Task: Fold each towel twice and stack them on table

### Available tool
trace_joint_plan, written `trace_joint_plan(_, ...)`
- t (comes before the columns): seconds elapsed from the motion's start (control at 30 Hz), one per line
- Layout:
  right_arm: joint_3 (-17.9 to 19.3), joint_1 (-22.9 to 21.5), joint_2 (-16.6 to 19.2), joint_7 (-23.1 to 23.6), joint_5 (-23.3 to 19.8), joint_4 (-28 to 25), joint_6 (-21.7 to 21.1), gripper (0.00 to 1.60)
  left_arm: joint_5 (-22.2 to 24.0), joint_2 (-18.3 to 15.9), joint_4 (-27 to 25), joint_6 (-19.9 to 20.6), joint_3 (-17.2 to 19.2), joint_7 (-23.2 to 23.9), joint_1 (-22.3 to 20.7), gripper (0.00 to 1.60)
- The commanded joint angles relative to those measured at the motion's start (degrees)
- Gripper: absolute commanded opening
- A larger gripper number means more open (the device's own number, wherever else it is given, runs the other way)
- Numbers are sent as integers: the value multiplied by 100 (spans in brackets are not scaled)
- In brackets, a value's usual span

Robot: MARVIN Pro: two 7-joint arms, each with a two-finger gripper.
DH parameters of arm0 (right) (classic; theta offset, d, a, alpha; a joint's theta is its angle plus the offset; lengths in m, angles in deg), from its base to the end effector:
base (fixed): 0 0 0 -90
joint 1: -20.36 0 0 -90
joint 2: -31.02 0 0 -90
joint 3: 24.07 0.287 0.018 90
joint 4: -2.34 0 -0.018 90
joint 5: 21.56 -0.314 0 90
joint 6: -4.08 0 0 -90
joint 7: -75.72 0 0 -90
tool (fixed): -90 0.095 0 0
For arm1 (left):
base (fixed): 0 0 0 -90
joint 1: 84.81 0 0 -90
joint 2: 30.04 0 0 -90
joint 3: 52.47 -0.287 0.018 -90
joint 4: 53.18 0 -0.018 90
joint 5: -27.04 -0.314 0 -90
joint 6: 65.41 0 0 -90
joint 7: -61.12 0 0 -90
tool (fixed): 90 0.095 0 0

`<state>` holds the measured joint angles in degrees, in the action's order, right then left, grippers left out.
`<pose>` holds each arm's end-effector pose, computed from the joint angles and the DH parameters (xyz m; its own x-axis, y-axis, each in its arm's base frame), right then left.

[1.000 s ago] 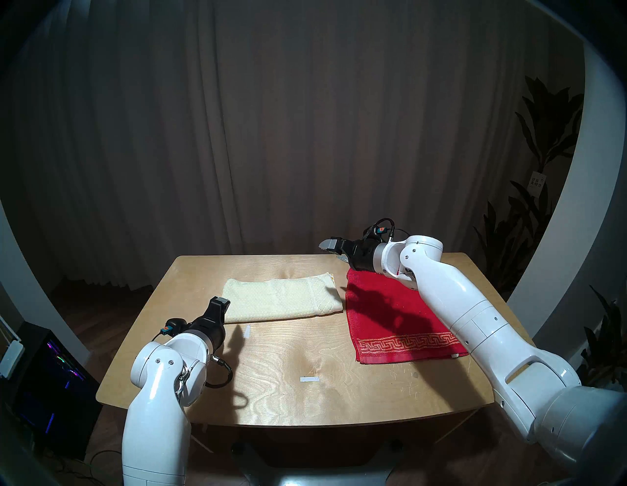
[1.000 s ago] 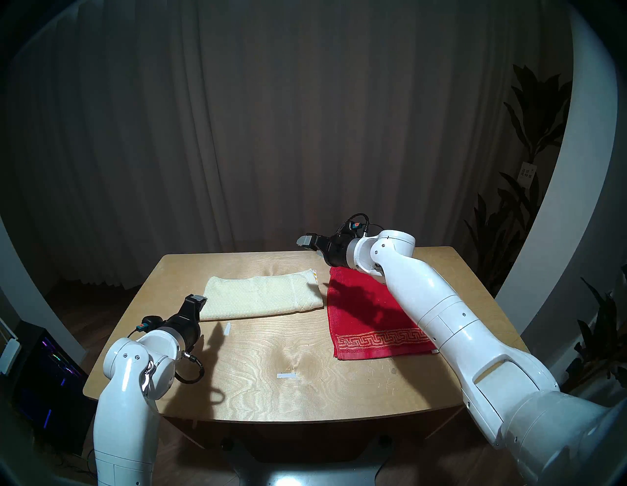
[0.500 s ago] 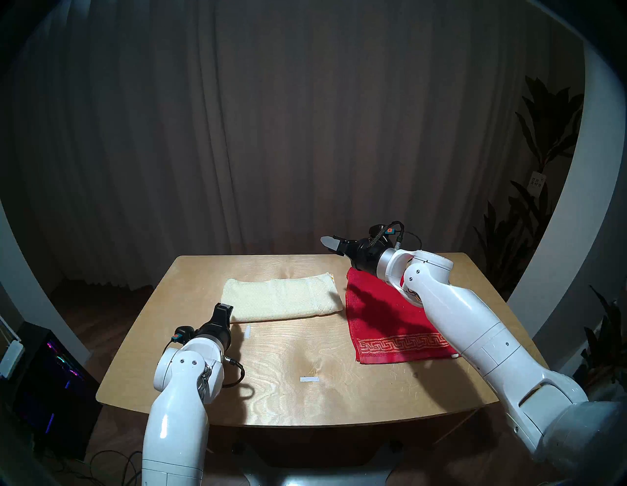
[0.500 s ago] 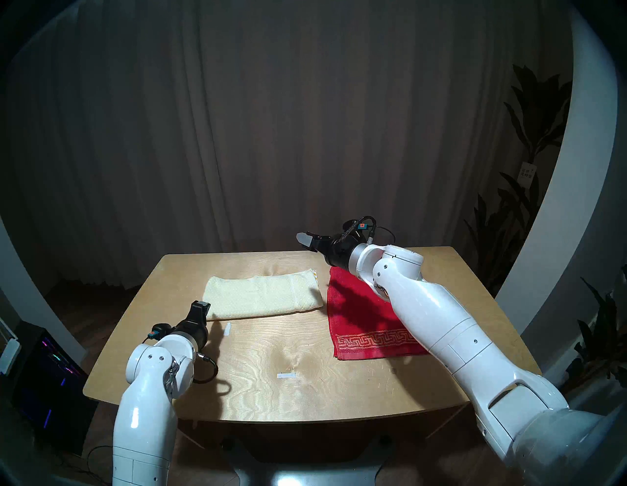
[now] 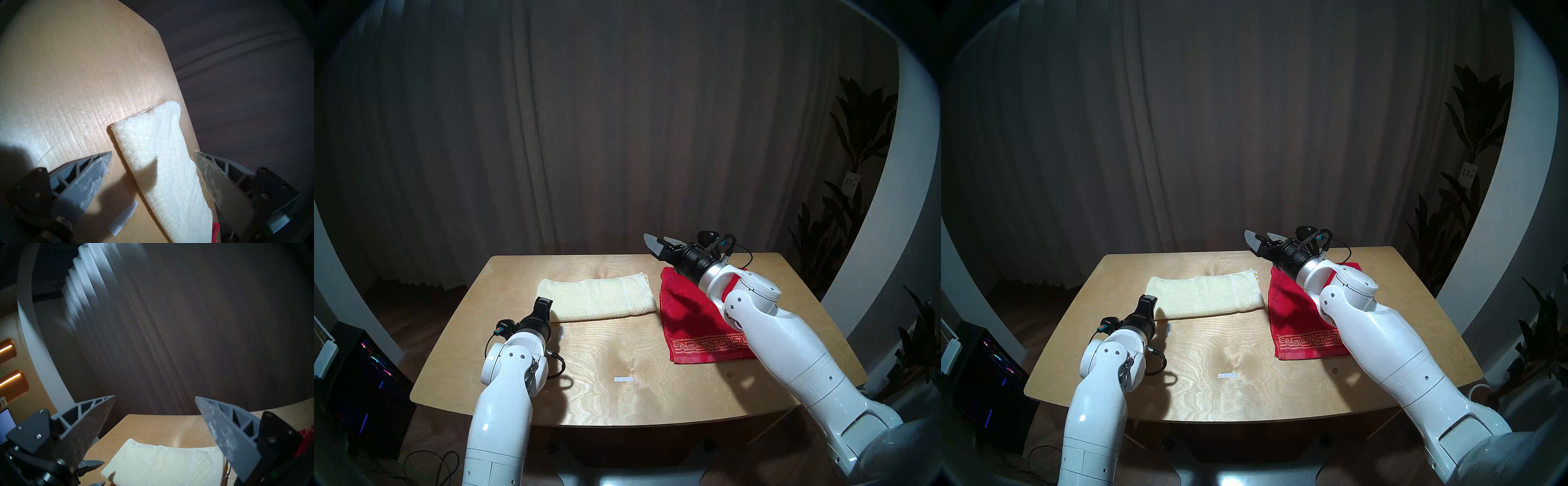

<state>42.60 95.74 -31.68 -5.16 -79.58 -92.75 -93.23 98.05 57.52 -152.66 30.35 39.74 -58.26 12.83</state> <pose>0.4504 0.0438 -0.2110 0.1879 -0.4131 0.8911 0.5431 -0.7122 -0.4448 0.3775 0.0356 -0.3375 0.0592 0.9267 0.3711 0.4724 -0.3535 0.8074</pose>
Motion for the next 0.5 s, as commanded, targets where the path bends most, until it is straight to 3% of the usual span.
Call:
trace_joint_plan(0.0, 217, 348, -153, -105, 84, -230, 680, 160, -128, -220, 100, 155, -35, -54, -446, 160)
trace_joint_plan(0.47, 263, 412, -284, -438, 225, -328, 928, 160, -2, -518, 908, 725, 18, 28, -1076, 160)
